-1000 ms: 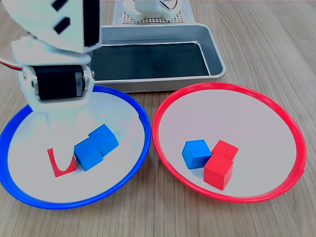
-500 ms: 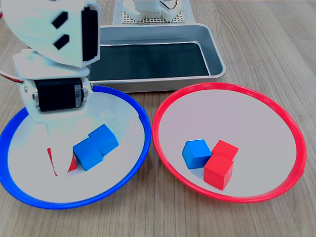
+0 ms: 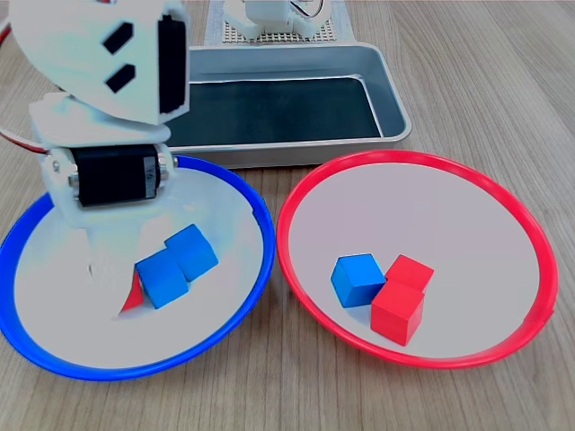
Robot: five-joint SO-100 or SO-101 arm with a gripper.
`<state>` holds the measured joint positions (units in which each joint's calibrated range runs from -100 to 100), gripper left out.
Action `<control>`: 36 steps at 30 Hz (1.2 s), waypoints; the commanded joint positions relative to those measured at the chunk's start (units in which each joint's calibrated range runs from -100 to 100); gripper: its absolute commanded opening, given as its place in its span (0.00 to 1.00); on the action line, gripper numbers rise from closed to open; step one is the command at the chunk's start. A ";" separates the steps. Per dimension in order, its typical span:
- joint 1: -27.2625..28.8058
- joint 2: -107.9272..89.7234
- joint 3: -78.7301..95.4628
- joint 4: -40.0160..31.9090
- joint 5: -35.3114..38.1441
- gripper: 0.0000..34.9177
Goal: Relocate any misplaced blocks to their matching dishes.
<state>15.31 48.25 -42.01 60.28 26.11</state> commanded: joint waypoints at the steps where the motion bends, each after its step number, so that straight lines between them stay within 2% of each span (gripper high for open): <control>1: -0.67 -4.63 0.82 0.18 -0.15 0.01; 12: -4.63 -15.29 3.46 4.97 -1.07 0.01; 26: -18.09 -18.79 6.74 8.19 -3.66 0.01; 36: -24.96 -18.87 10.29 9.68 -3.91 0.01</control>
<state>-7.88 32.82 -32.30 69.33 22.49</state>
